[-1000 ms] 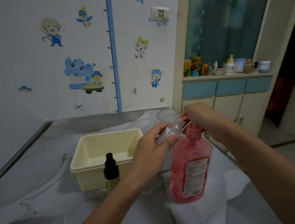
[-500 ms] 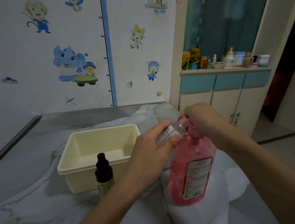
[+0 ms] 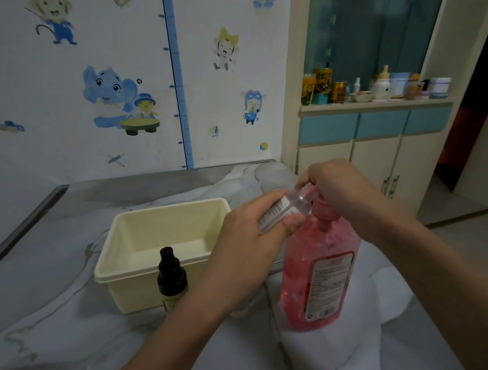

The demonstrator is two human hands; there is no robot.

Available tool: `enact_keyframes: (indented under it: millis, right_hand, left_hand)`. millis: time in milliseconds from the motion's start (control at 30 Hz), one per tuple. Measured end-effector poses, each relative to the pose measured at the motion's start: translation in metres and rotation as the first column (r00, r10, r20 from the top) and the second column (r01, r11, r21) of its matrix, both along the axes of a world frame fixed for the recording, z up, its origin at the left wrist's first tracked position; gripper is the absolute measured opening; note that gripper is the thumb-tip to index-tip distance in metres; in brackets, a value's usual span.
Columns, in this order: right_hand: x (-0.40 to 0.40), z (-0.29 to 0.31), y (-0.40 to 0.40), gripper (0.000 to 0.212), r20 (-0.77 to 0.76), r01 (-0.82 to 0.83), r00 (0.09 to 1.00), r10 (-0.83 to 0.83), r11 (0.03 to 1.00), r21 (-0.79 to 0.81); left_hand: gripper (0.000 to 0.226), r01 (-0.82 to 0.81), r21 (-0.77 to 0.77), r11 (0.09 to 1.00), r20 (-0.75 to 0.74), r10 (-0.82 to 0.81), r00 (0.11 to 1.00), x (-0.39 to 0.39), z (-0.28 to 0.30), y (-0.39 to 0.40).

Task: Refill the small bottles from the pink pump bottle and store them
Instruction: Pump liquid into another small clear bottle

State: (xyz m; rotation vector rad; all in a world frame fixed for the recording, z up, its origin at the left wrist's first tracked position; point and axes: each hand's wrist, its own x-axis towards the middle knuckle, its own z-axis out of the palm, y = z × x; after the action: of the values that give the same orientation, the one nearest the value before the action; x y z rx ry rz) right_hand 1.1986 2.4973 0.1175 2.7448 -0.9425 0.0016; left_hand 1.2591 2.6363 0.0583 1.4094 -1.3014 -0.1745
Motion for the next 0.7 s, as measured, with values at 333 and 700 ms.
enact_keyframes:
  millis: [333,700]
  right_hand:
    - [0.007,0.015,-0.007,0.031,0.064,0.073,0.992,-0.104,0.926,0.370]
    - [-0.022,0.000,0.009,0.028,0.524,-0.245,0.775,-0.354,0.595,0.765]
  left_hand:
    - [0.024,-0.032,-0.019,0.999,0.013,0.032,0.999,-0.001,0.004,0.000]
    - [0.026,-0.036,0.015,0.999,0.007,0.036,0.999,0.000,-0.002,-0.001]
